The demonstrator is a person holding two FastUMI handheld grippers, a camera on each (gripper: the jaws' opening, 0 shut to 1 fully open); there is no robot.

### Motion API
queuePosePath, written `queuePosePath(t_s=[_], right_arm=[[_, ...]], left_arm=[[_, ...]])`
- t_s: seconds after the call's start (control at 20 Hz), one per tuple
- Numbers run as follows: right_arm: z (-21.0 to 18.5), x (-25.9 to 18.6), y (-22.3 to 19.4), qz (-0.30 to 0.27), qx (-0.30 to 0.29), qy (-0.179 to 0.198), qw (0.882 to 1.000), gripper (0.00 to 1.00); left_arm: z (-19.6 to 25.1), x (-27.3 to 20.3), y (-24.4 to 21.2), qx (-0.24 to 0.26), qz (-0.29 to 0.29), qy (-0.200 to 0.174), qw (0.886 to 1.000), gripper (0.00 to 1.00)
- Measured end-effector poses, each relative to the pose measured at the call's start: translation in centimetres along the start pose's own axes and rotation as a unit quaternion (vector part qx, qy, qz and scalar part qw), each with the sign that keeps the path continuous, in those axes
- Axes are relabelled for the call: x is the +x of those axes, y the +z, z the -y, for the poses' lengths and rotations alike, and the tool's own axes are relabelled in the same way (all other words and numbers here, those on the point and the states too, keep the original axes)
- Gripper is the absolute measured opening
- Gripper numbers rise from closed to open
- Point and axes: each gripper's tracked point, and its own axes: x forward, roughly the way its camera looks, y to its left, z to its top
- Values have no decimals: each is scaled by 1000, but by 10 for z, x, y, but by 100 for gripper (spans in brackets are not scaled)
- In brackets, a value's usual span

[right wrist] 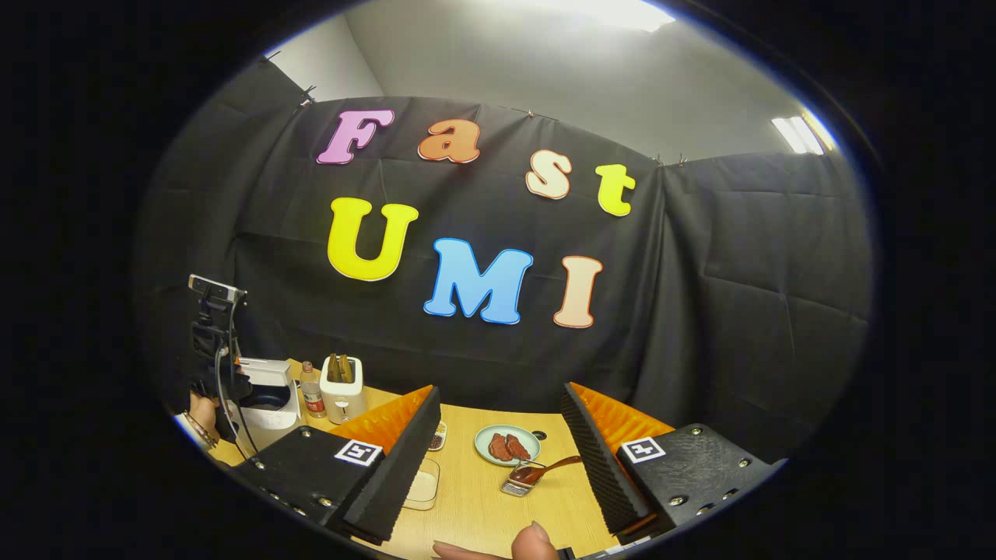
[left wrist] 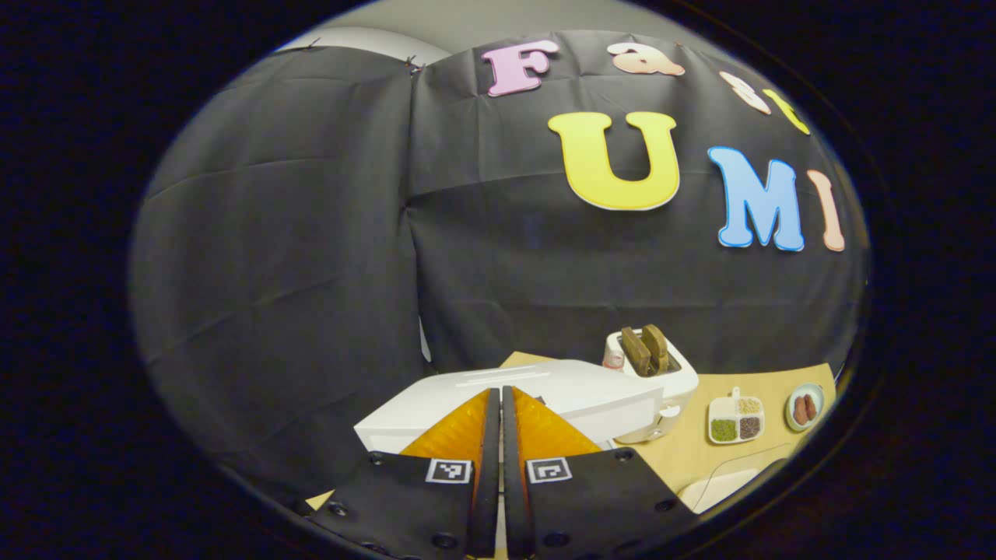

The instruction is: Close the left gripper, press the button to open the rice cooker; take a wooden spoon from the chopstick holder with the right hand, scoop a spoonful of rice and pour it into the rice cooker, then put the wooden spoon back into the chopstick holder.

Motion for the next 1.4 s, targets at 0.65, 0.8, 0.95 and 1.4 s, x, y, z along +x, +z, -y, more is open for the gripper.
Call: queuePosePath(t_s=[0.65, 0.8, 0.95, 1.4], right_arm=[[38, 30, -20, 3, 95, -9, 995, 96], [65, 49, -21, 48, 143, -23, 988, 94], [93, 79, -42, 76, 180, -33, 980, 95], [163, 180, -174, 23, 200, -51, 978, 96]], left_arm=[[-15, -117, 76, -38, 106, -51, 992, 14], [-21, -135, 81, -46, 110, -43, 992, 16], [-11, -159, 80, -62, 109, -45, 991, 39], [41, -237, 81, -45, 139, -40, 988, 84]])
